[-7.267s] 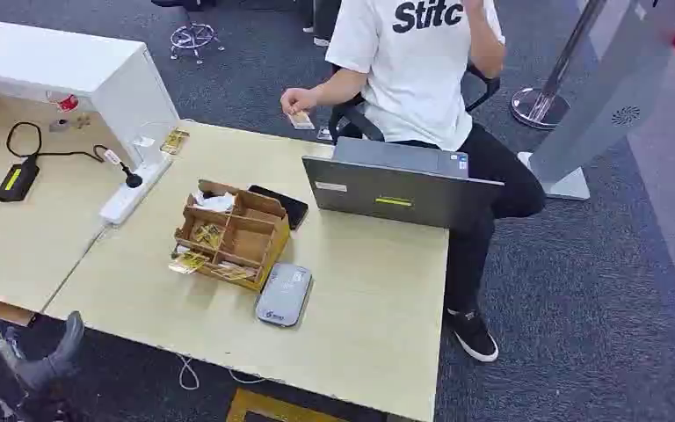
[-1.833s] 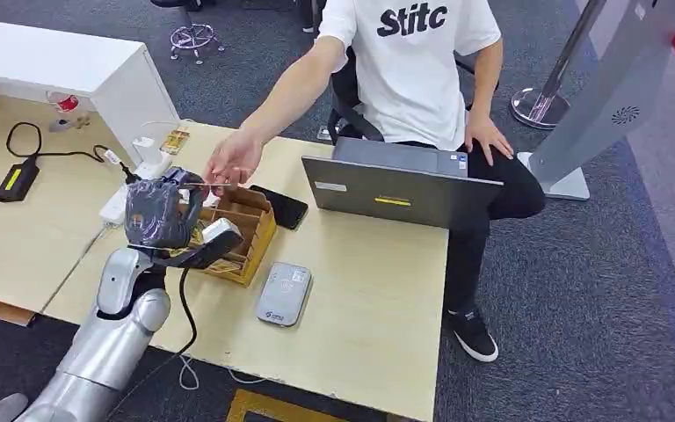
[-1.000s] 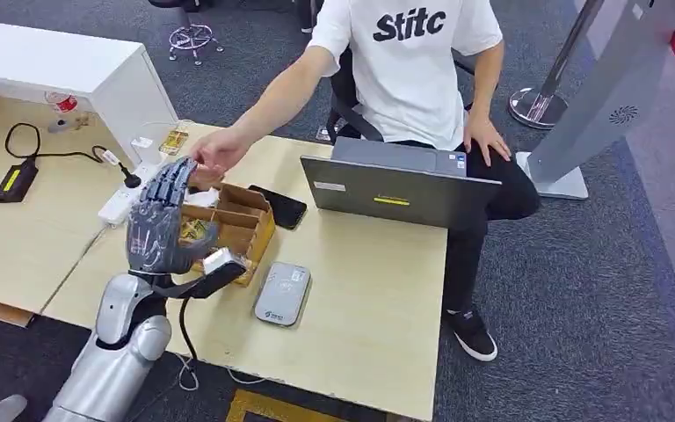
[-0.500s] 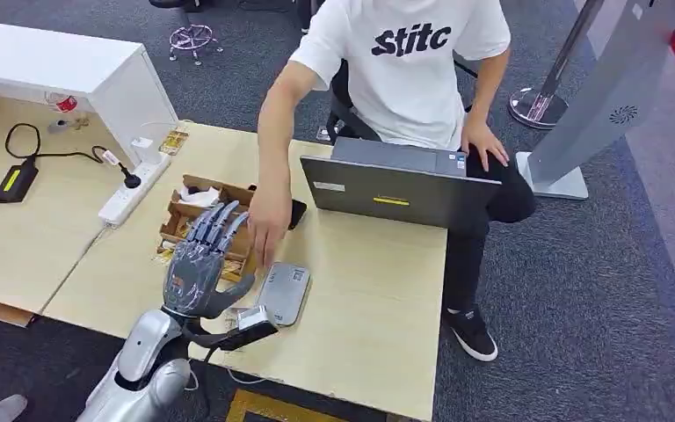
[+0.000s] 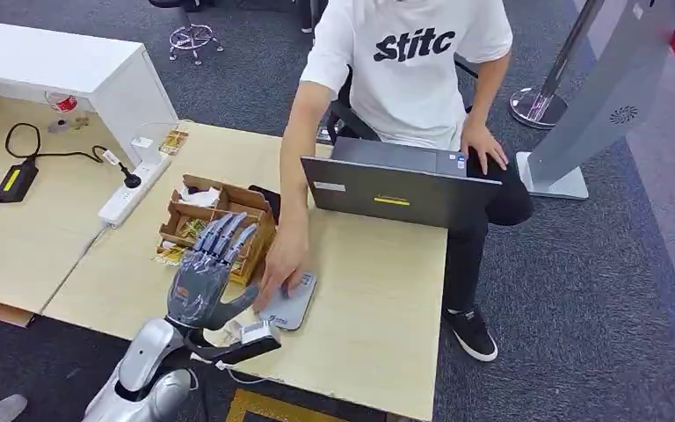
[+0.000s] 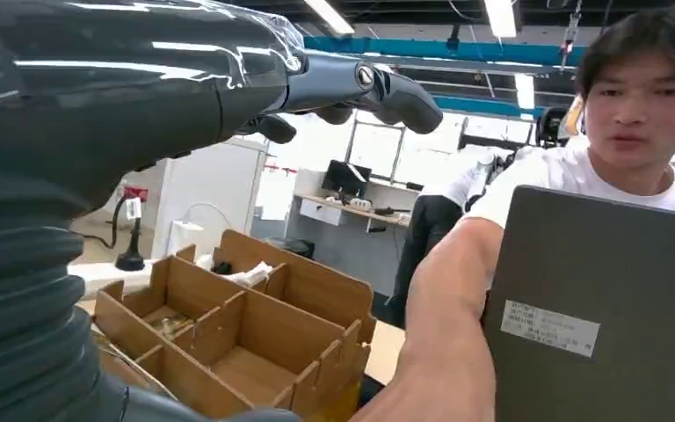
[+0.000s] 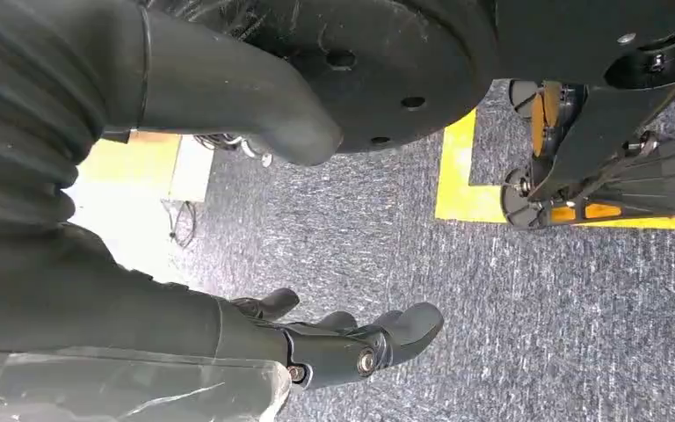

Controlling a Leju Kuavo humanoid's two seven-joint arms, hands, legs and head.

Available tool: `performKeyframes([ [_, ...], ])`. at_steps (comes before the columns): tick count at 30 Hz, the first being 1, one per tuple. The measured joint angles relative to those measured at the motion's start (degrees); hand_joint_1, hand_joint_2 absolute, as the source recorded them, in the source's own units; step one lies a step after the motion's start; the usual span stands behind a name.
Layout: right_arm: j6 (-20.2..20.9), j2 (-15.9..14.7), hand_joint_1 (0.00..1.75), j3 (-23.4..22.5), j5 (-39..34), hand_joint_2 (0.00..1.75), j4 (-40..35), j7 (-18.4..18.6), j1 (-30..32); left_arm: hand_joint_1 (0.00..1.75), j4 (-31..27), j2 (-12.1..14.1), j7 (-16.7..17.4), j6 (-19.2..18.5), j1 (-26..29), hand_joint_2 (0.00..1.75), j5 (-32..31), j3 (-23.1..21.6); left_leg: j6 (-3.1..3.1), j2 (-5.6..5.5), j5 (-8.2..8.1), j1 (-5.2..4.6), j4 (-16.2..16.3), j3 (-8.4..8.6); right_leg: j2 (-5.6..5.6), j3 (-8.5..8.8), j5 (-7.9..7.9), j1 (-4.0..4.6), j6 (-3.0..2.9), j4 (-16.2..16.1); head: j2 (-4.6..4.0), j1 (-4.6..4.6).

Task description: Pass the card to the sensor for recognition and then transmit it.

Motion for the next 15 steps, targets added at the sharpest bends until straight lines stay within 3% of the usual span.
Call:
performKeyframes([
  [15,0.1,0.1,0.00,-0.2,0.3,1.75,0.0,-0.2,0.0,0.00,-0.4,1.8,0.7,-2.2,0.4,1.75,-0.6,-0.4,0.00,0.00,0.00,0.00,0.0,0.00,0.00,0.00,0.00,0.00,0.00,0.0,0.00,0.00],
])
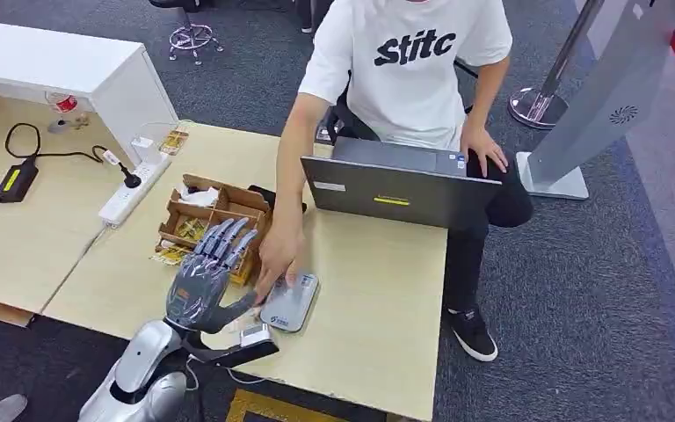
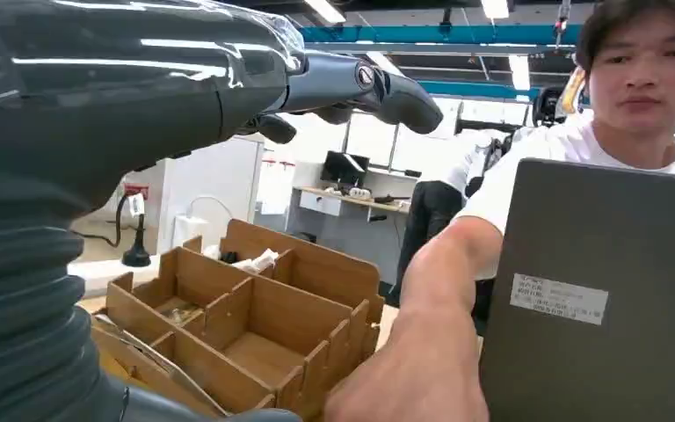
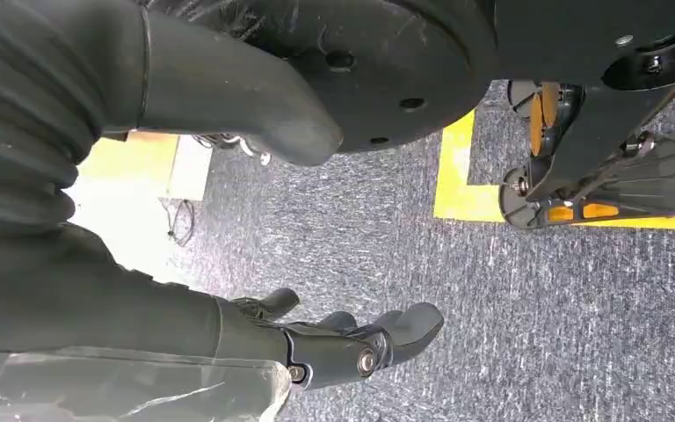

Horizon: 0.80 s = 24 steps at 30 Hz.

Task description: Pass the card to the sensor for recognition and then transmit it.

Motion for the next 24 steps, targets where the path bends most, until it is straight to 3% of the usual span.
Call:
performKeyframes([
  [8,0.0,0.1,0.00,-0.1,0.0,1.75,0.0,0.0,0.0,0.00,0.0,0.6,0.2,-0.4,0.2,1.75,-0.2,0.0,0.00,0.00,0.00,0.00,0.0,0.00,0.00,0.00,0.00,0.00,0.00,0.0,0.00,0.00],
  [10,0.0,0.1,0.00,-0.1,0.2,1.75,0.0,0.0,0.0,0.00,0.0,1.1,2.5,-2.8,0.3,1.75,-2.4,0.0,0.00,0.00,0.00,0.00,0.0,0.00,0.00,0.01,0.00,0.00,0.00,0.0,0.00,0.00],
  [14,0.1,0.2,0.00,-0.5,0.5,1.75,0.0,0.1,0.0,0.00,1.0,3.6,6.0,-4.1,0.4,1.75,-5.4,0.0,-0.01,0.01,0.00,0.01,0.0,0.01,0.01,0.00,0.00,0.01,0.00,0.0,0.00,0.00],
  [24,0.5,0.2,0.00,-1.1,1.2,1.75,0.0,0.4,0.1,0.00,2.4,7.2,7.1,-3.2,1.5,1.75,-6.9,1.9,-0.01,-0.01,0.01,0.01,0.0,0.00,-0.01,0.01,0.00,0.01,-0.01,0.0,0.00,0.00],
])
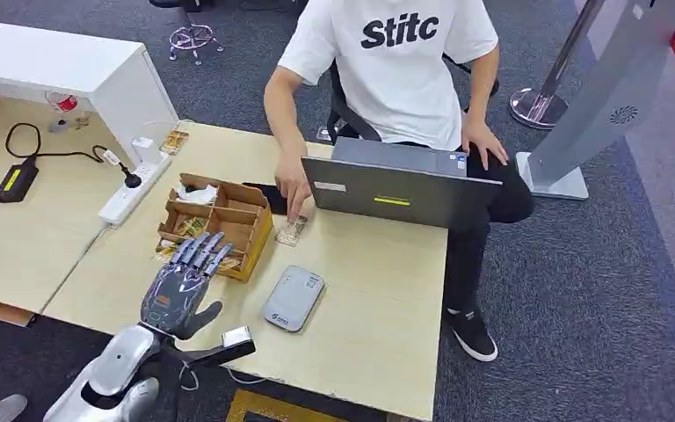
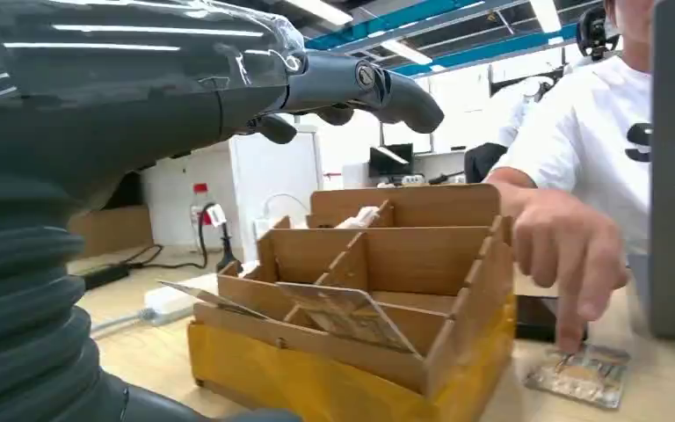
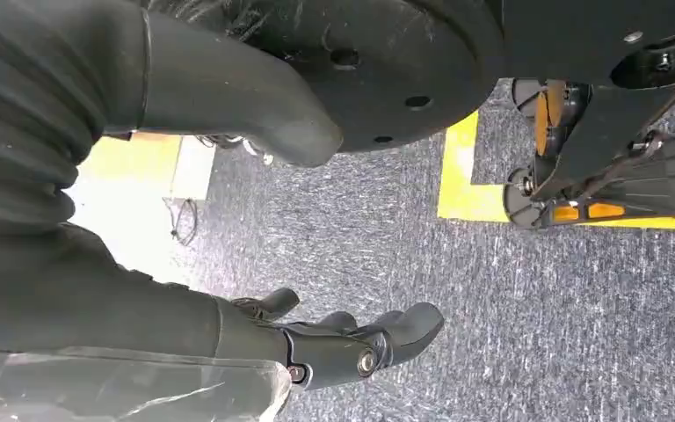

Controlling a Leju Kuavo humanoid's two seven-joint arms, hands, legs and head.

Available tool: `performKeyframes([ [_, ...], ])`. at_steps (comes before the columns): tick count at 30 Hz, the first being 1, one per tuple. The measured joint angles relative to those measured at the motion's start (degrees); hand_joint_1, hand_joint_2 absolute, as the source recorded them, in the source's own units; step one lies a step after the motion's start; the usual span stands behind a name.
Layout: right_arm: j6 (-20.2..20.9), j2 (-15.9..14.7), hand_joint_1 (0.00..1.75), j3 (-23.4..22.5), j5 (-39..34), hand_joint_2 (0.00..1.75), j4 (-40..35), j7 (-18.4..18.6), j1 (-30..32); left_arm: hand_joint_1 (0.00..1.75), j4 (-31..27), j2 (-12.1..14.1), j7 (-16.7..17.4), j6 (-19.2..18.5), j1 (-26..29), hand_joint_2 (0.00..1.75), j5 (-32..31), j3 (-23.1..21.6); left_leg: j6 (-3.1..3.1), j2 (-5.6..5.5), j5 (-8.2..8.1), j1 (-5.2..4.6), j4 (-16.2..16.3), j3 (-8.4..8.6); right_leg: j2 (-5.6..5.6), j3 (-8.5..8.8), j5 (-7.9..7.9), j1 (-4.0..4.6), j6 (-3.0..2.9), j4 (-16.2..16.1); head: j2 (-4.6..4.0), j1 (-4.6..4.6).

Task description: Pass the card to the sensor for recognition and then transmit it.

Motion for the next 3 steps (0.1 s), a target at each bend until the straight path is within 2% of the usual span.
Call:
performKeyframes([
  [3,0.1,0.0,0.00,-0.1,0.4,1.75,0.0,0.0,0.0,0.00,1.0,0.8,1.1,0.0,-0.1,1.75,-1.6,1.1,0.00,0.00,0.01,0.00,0.0,0.01,0.00,0.00,0.00,0.00,0.00,0.0,0.00,0.02],
])
